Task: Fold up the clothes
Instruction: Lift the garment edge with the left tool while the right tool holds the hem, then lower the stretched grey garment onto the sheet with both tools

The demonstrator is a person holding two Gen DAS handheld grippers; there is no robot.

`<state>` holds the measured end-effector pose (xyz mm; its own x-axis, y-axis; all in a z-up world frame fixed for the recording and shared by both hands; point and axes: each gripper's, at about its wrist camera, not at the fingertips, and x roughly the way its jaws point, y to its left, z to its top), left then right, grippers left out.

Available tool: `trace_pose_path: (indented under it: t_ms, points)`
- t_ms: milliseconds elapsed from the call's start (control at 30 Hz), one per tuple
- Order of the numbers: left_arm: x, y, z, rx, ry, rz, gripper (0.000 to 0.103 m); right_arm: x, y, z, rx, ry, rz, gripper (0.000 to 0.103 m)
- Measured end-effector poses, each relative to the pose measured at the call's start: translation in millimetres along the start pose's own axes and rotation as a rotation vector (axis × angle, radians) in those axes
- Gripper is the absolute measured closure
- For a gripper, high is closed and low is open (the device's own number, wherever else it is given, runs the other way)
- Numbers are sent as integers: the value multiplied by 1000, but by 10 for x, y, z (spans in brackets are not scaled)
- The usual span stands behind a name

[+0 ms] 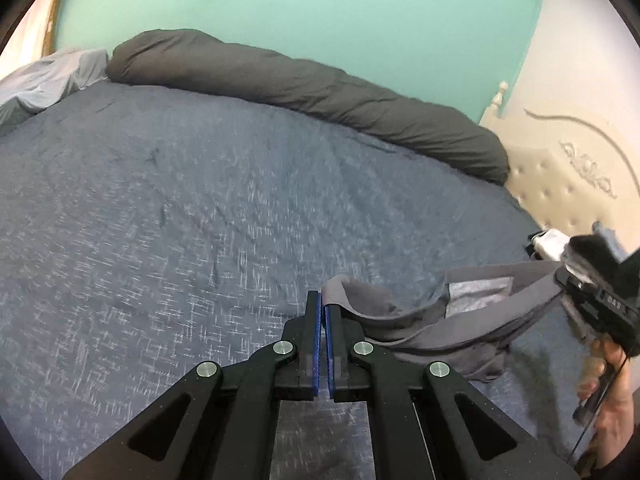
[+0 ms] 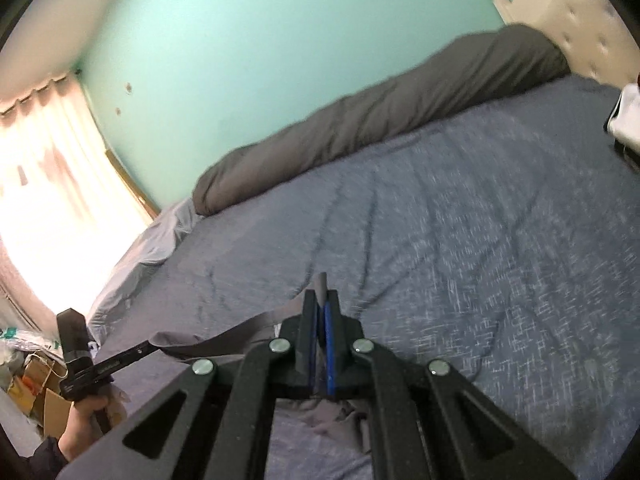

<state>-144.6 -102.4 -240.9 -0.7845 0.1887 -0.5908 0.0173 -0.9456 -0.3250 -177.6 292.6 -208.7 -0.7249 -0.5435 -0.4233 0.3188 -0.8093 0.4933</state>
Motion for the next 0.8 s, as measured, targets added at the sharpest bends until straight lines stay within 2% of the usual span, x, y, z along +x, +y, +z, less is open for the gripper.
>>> trace_pose_path:
  t_ms: [400,567,667,800]
  points:
    - [-1330,-201,493,12,-150,-15,101,-770,856,523,-128,-62,57,100]
    - [-1795,-269,621,37,-188,-20,101,-1081,1162,609,-161,-72,80,100]
    - [-1913,-304,628,48,-187,-13,101,-1161,1234,595,-164,-61,87,100]
    - [-1794,-293,528,48,-127,-4,101,-1036,1221,489,-167,-18,61,100]
